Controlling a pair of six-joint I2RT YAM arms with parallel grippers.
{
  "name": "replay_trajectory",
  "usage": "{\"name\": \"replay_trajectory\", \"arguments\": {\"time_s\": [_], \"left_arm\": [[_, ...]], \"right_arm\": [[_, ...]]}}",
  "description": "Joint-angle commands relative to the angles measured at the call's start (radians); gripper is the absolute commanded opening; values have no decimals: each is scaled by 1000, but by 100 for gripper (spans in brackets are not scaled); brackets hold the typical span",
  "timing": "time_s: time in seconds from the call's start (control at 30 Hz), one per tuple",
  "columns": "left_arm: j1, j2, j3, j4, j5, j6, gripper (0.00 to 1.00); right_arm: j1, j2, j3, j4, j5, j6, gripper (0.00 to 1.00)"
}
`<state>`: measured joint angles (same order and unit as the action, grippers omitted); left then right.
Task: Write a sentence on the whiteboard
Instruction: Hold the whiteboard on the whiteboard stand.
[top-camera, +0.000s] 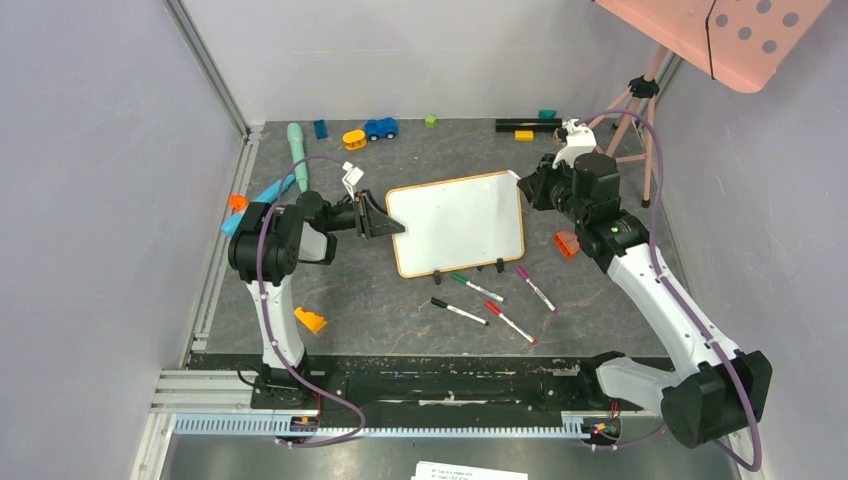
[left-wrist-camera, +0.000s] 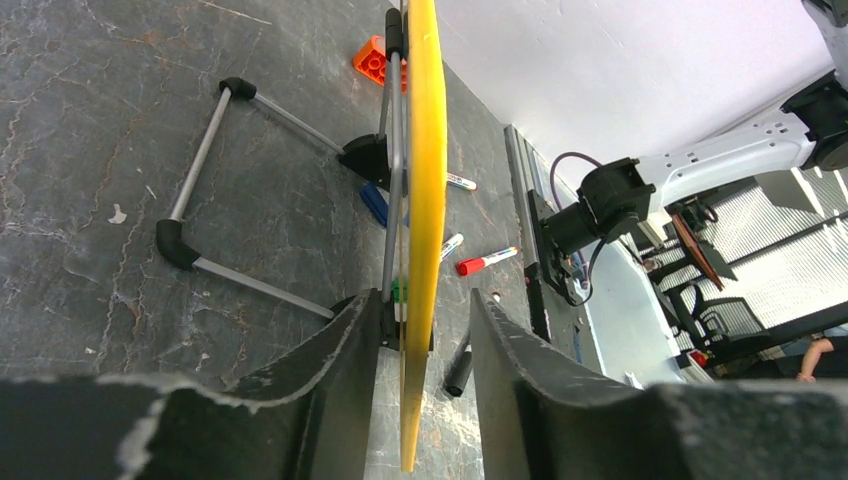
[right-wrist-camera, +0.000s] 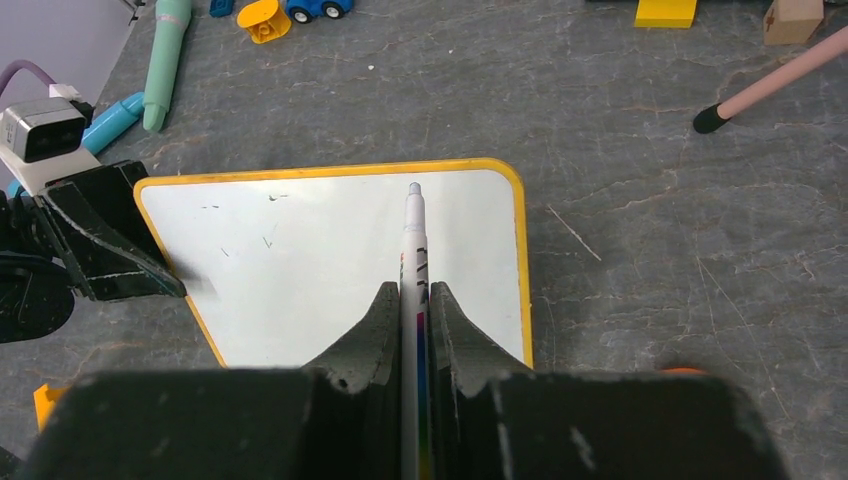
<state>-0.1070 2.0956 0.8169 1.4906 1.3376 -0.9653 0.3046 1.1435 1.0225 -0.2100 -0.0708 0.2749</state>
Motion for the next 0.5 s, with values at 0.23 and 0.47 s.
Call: {"name": "replay_trajectory", "arguments": {"time_s": [0.23, 0.47], "left_arm": [[15, -73, -54, 66, 28, 102, 78], [15, -61, -32, 66, 47, 71, 100]], "right_arm": [[-2, 35, 45, 41, -9, -8, 0], [-1, 59, 60, 36, -17, -12, 0]]}}
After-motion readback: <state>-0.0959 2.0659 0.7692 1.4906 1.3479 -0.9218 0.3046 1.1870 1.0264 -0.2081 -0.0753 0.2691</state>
